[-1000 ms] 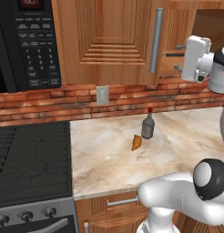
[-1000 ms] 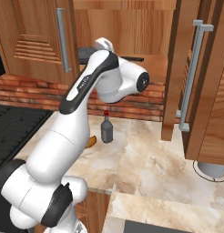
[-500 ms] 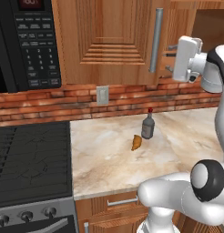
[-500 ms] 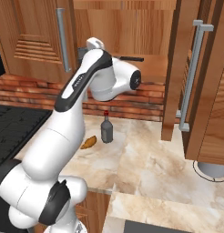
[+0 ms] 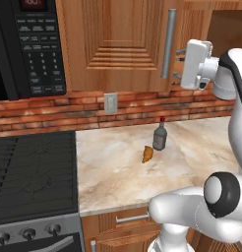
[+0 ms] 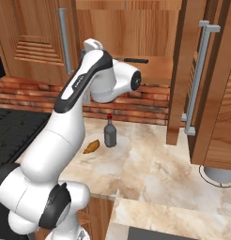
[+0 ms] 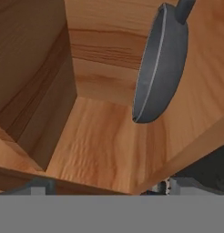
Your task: Pick the pan from the cabinet and place it on the stove. Then turn on the stove burner for the pan.
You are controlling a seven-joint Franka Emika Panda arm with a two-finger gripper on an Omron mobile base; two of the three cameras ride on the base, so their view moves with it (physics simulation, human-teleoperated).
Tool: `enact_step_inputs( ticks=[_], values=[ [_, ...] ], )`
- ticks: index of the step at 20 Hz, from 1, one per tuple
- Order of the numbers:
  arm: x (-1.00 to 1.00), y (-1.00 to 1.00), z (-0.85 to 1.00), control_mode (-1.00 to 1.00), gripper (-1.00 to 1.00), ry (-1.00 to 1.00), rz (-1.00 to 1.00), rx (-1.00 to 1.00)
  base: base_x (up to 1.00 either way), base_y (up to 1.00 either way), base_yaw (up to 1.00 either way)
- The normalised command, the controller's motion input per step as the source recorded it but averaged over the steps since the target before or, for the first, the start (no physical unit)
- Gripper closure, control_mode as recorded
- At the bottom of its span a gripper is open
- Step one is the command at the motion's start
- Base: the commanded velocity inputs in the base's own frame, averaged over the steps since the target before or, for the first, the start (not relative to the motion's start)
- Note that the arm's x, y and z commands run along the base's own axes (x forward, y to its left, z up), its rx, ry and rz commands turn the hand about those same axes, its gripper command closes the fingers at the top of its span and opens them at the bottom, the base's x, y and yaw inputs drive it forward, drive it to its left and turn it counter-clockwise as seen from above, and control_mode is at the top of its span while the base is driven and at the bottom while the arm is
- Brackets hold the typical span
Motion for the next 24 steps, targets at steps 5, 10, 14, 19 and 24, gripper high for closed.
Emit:
enact_step_inputs(
  ticks=[5,10,14,19,24],
  values=[
    [0.01,0.08,0.00,-1.00,-1.00,0.05,0.09,0.00,0.00,0.00,0.00],
    [0.02,0.06,0.00,-1.00,-1.00,0.04,0.09,0.00,0.00,0.00,0.00],
    [0.03,0.07,0.00,-1.00,-1.00,0.05,0.09,0.00,0.00,0.00,0.00],
    [0.04,0.04,0.00,-1.00,-1.00,0.03,0.08,0.01,0.00,0.00,0.00],
    [0.02,0.00,-0.01,-1.00,-1.00,0.00,0.01,0.04,0.00,0.00,0.00]
  ],
)
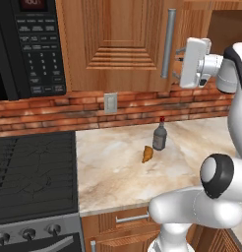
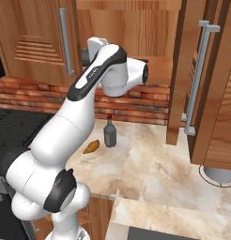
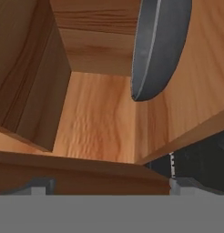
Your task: Pick the pan from the cabinet and place it on the stove. Then turn on the stove burner for the pan.
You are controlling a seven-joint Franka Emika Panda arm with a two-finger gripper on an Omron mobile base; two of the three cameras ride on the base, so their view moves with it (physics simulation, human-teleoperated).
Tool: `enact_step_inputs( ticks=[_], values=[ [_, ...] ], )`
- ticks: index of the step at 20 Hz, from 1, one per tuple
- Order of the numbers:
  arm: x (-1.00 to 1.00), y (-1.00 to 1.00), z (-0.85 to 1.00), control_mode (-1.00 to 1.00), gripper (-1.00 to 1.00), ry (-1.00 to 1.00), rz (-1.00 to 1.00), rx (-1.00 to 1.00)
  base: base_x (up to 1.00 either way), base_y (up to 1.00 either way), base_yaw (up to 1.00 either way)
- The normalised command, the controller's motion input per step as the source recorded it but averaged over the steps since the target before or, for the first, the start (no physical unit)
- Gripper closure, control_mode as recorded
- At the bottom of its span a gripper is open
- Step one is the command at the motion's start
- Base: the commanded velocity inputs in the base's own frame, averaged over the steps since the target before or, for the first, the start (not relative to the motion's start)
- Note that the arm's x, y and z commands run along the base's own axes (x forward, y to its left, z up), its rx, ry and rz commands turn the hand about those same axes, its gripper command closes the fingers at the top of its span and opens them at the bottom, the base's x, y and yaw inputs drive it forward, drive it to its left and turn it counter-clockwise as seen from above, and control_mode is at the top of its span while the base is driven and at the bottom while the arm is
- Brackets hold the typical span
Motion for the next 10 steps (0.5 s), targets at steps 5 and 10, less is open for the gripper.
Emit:
enact_step_inputs(
  ticks=[5,10],
  values=[
    [0.02,0.00,-0.01,-1.00,-1.00,0.00,0.00,0.04,0.00,0.00,0.00],
    [0.08,0.09,0.00,-1.00,-1.00,0.00,0.00,0.01,0.00,0.00,0.00]
  ],
)
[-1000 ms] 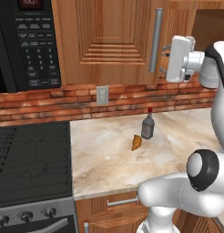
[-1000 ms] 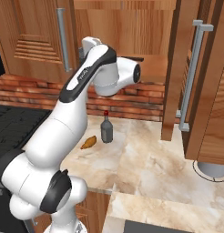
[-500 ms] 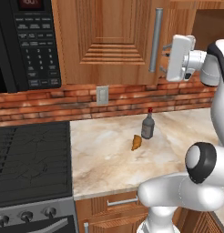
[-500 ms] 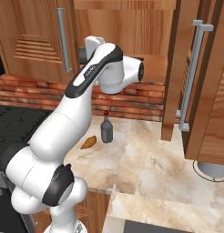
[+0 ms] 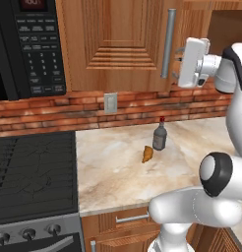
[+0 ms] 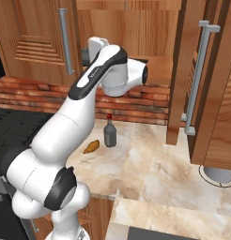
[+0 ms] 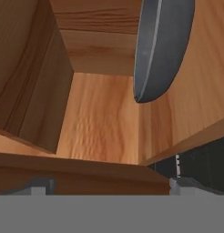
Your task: Pick the pan from the cabinet and place it on the stove. Then turn on the stove burner for the pan.
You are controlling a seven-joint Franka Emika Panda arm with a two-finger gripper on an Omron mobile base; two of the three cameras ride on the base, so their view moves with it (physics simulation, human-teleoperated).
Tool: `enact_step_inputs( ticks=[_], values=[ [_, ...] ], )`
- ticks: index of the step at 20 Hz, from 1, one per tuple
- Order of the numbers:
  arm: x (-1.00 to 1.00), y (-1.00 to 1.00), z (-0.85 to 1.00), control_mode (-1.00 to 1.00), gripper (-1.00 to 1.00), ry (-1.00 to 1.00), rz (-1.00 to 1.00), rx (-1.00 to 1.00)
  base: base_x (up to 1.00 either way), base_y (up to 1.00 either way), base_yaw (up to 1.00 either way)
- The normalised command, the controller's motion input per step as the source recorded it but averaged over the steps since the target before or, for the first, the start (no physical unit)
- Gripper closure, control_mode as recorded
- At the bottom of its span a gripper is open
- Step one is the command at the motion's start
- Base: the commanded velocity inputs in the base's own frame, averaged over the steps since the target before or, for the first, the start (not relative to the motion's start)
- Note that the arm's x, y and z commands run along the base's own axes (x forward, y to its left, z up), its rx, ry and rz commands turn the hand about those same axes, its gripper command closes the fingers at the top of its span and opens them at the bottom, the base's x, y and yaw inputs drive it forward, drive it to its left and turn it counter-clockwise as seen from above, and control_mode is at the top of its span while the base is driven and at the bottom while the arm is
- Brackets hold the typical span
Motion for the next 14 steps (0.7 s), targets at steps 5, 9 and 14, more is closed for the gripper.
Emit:
enact_step_inputs(
  ticks=[5,9,14],
  values=[
    [0.17,0.25,0.00,-1.00,-1.00,0.01,0.00,0.00,0.00,0.00,0.00],
    [0.22,0.26,0.00,-1.00,-1.00,0.03,0.00,0.00,0.00,0.00,0.00],
    [0.16,0.24,0.00,-1.00,-1.00,0.03,0.00,0.00,0.00,0.00,0.00]
  ],
)
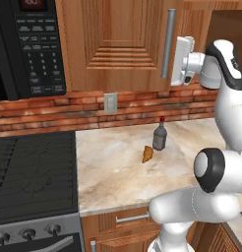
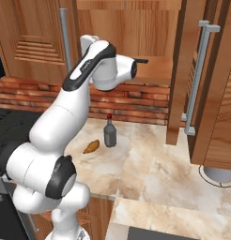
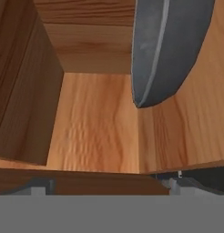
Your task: Pick the pan from the cabinet and place it on the stove. Then turn on the stove burner for the pan.
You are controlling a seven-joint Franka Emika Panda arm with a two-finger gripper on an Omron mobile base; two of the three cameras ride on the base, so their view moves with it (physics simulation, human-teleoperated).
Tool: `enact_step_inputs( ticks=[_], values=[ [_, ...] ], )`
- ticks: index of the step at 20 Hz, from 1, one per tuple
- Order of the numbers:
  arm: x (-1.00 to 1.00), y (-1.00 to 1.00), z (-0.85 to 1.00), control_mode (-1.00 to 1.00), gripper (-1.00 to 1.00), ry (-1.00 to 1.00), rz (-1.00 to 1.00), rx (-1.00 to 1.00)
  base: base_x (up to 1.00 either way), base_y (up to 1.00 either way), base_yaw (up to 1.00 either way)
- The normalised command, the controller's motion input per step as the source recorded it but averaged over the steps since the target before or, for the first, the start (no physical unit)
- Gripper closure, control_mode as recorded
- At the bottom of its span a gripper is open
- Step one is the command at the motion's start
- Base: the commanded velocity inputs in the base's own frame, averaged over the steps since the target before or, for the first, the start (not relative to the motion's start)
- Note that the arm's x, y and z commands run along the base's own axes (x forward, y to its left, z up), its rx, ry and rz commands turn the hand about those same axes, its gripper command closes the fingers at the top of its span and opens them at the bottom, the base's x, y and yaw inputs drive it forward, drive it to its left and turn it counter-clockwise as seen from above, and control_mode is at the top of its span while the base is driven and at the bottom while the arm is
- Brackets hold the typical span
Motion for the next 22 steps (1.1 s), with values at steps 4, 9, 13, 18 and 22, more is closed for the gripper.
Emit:
enact_step_inputs(
  ticks=[4,9,13,18,22],
  values=[
    [-0.05,0.18,0.00,-1.00,-1.00,0.00,0.01,0.00,0.00,0.00,0.00],
    [-0.40,0.17,0.00,-1.00,-1.00,0.00,0.06,0.00,0.00,0.00,0.00],
    [-0.55,0.16,0.00,-1.00,-1.00,0.00,0.08,0.00,0.00,0.00,0.00],
    [-0.53,0.23,0.00,-1.00,-1.00,0.00,0.09,0.00,0.00,0.00,0.00],
    [-0.50,0.38,0.00,-1.00,-1.00,0.00,0.09,0.00,0.00,0.00,0.00]
  ],
)
